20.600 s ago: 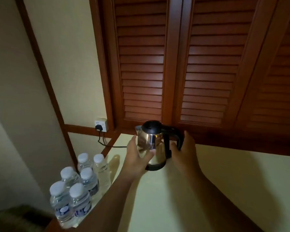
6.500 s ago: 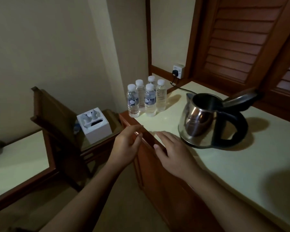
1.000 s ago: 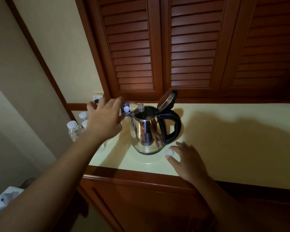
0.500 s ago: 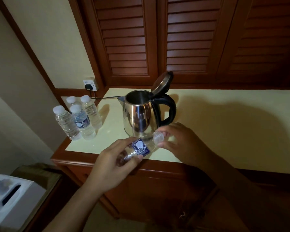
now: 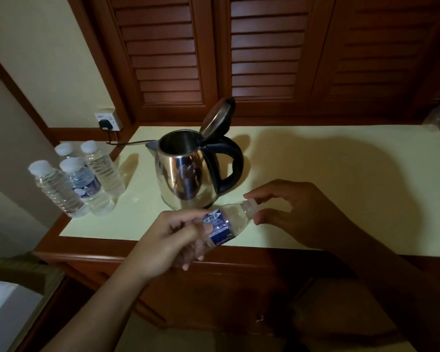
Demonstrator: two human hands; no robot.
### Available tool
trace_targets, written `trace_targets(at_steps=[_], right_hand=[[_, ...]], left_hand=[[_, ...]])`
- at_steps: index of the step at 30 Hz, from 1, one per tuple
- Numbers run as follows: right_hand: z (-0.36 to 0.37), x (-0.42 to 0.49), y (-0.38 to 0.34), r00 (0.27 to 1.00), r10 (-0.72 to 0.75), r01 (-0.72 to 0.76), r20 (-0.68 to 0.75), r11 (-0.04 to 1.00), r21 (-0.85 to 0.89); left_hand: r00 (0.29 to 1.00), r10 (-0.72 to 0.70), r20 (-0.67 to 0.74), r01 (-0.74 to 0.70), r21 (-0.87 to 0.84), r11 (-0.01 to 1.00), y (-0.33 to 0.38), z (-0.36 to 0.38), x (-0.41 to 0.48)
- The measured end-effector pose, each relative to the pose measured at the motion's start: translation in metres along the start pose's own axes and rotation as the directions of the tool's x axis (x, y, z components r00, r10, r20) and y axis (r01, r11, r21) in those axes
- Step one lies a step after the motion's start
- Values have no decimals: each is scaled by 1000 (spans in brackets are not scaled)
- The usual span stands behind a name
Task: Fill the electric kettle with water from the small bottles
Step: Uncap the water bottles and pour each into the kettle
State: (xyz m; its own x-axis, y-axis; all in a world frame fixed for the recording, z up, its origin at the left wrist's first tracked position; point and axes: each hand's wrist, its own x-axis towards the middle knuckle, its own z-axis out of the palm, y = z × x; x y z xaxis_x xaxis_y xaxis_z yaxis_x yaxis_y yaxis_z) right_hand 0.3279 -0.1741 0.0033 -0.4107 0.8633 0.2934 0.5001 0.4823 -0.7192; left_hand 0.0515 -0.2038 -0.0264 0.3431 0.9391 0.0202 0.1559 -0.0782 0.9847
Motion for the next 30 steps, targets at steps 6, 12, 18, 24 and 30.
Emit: trace_targets(at_steps=[6, 12, 18, 24, 30], right_hand=[[-59, -2, 24, 1000, 9, -9, 2, 1000, 2], [-134, -7, 74, 995, -65, 54, -69, 987, -149], [-197, -26, 131, 951, 49, -111, -305, 976, -187], [-269, -41, 171, 825, 500, -528, -264, 848, -45], [-326, -51, 232, 874, 328, -320, -358, 944, 83]], left_hand=[[894, -246, 374, 418, -499, 759, 10, 45, 59], [695, -266, 668, 660, -446, 604, 22, 108, 135], [927, -195, 319, 264, -190, 946, 69, 211, 193], [807, 582, 101, -458, 729, 508, 65, 293, 234], [993, 112, 48, -122, 405, 906, 71, 351, 283]])
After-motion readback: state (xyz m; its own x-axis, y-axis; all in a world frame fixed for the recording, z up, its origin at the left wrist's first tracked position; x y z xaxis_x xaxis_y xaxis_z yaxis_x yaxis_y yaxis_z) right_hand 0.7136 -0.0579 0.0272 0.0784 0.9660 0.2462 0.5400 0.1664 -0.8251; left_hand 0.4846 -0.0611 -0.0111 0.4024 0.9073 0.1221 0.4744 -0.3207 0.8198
